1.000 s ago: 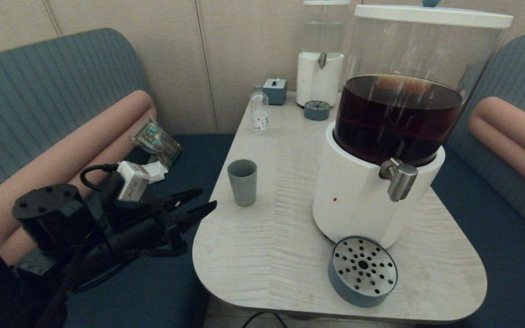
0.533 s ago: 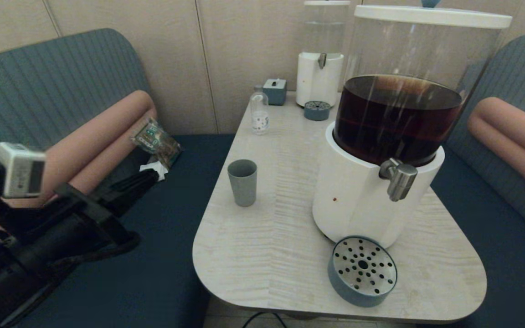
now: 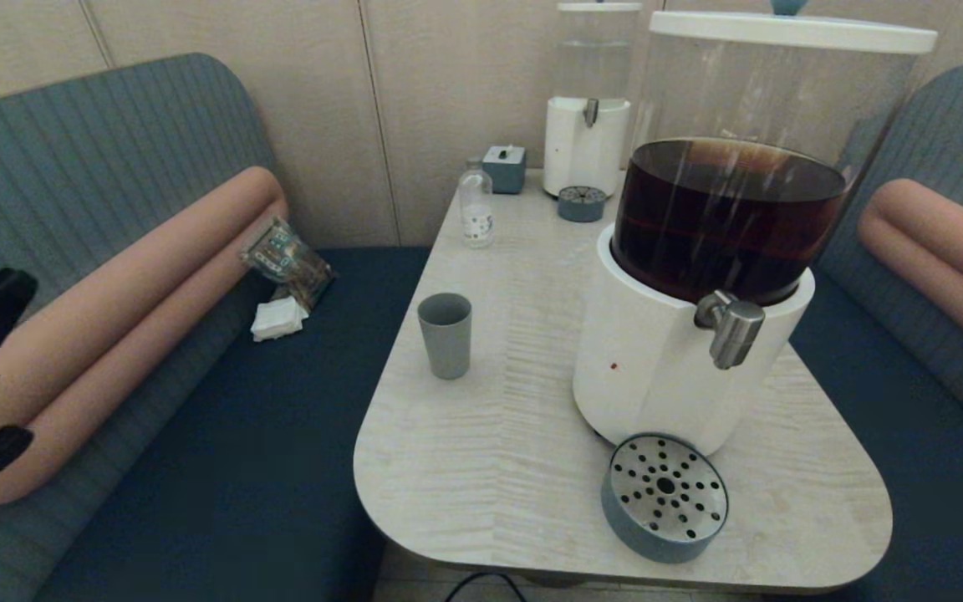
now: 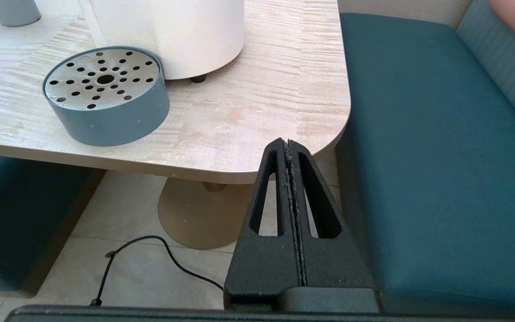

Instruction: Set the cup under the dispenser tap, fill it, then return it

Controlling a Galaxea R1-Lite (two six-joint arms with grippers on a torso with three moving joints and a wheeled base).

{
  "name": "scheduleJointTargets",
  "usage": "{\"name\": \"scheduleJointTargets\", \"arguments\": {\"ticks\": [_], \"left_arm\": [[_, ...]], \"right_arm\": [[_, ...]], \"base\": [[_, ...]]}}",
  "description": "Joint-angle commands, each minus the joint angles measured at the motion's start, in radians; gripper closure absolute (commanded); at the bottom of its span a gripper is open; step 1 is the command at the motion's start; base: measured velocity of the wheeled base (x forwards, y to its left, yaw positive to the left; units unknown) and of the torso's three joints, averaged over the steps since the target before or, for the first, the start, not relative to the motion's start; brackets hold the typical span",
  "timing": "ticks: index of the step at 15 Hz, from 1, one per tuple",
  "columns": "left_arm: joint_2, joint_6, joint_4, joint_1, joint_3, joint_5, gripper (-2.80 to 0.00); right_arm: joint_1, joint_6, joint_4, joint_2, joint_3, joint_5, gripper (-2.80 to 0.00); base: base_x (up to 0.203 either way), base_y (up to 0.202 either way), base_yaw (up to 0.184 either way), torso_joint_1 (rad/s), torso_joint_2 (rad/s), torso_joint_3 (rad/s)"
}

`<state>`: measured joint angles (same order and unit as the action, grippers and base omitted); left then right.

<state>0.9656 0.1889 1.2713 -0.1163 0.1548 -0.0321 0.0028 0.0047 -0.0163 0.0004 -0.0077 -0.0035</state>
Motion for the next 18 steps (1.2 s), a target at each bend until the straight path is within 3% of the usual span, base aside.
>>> {"name": "scheduleJointTargets", "arguments": {"ticks": [1, 7, 10, 14, 16, 18], "left_arm": [[-0.199, 0.001, -0.048, 0.014, -0.026, 0.004, 0.00], [-0.643, -0.003, -0.491, 0.098, 0.019, 0.043, 0.00], [-0.774, -0.019, -0.659, 0.113, 0.028, 0.009, 0.00], [-0.953, -0.113, -0.925, 0.114, -0.010, -0.051, 0.00], [-0.967, -0.152, -0.955, 0.115, -0.100, -0.049, 0.00], [-0.966, -0.197, -0.991, 0.115, -0.158, 0.016, 0.00]], "right_arm": [[0.000, 0.000, 0.000, 0.000, 0.000, 0.000, 0.00], [0.000, 0.000, -0.001, 0.000, 0.000, 0.000, 0.00], [0.000, 0.000, -0.001, 0.000, 0.000, 0.000, 0.00], [-0.001, 0.000, 0.001, 0.000, 0.000, 0.000, 0.00], [0.000, 0.000, 0.001, 0.000, 0.000, -0.001, 0.00], [0.000, 0.000, -0.001, 0.000, 0.000, 0.000, 0.00]], "base": [[0.000, 0.000, 0.000, 0.000, 0.00, 0.000], [0.000, 0.000, 0.000, 0.000, 0.00, 0.000], [0.000, 0.000, 0.000, 0.000, 0.00, 0.000], [0.000, 0.000, 0.000, 0.000, 0.00, 0.000], [0.000, 0.000, 0.000, 0.000, 0.00, 0.000], [0.000, 0.000, 0.000, 0.000, 0.00, 0.000]]}}
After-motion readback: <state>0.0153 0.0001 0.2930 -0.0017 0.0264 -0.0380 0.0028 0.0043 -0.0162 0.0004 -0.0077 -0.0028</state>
